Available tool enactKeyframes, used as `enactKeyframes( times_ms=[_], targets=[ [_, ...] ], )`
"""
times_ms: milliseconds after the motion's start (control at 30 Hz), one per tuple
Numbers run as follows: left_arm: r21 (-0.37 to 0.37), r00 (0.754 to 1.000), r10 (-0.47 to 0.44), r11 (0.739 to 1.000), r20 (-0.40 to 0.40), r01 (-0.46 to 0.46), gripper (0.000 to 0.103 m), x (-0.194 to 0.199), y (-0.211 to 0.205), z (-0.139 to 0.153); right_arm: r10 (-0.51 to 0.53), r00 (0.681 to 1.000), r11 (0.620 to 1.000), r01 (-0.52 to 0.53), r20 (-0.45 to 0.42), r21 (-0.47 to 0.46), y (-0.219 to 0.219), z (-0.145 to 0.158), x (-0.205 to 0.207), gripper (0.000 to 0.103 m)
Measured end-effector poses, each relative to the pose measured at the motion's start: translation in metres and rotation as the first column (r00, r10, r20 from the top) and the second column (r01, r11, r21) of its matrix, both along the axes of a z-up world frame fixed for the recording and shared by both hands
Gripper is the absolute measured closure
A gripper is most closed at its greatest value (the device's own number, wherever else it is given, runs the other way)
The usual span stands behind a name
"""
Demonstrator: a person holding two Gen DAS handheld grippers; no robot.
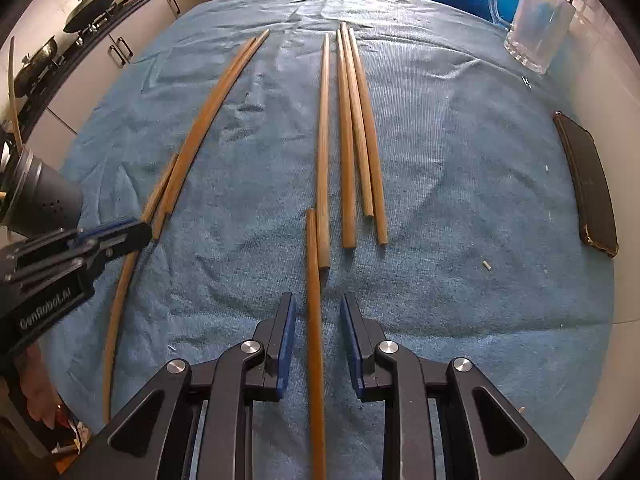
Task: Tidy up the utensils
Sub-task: 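Lift the chopstick in the right gripper over the black cup while the left carries one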
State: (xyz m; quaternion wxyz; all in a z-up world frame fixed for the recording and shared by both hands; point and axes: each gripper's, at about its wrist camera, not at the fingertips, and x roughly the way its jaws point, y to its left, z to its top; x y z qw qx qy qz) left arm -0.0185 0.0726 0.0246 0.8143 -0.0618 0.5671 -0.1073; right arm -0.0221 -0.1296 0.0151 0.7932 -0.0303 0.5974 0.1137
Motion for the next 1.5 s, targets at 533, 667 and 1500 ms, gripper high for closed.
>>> enactKeyframes(
  times_ms=[533,667,1500],
  targets=[
    [-0.013,1.000,-0.027,1.000,0.014,0.027,0.096,-0.006,0.007,-0.001,0.045,0.999,0.998,-0.046,-0.022,-0.050,0.027,-0.001,0.002,0.093],
    [-0.057,0.997,-0.003,0.998,0.083,0.007,0.096,-0.026,0.018,0.015,0.039,0.999,0.999,-0.039,0.003,-0.027,0.022,-0.001,-0.001,0.096],
    [-0.211,0.822,0.168,0.976,0.545,-0.059,0.096,-0.163,0.074,0.144,-0.014,0.830,0.977,-0.108,0.558,0.186,0.023,0.128,-0.120,0.096]
  ],
)
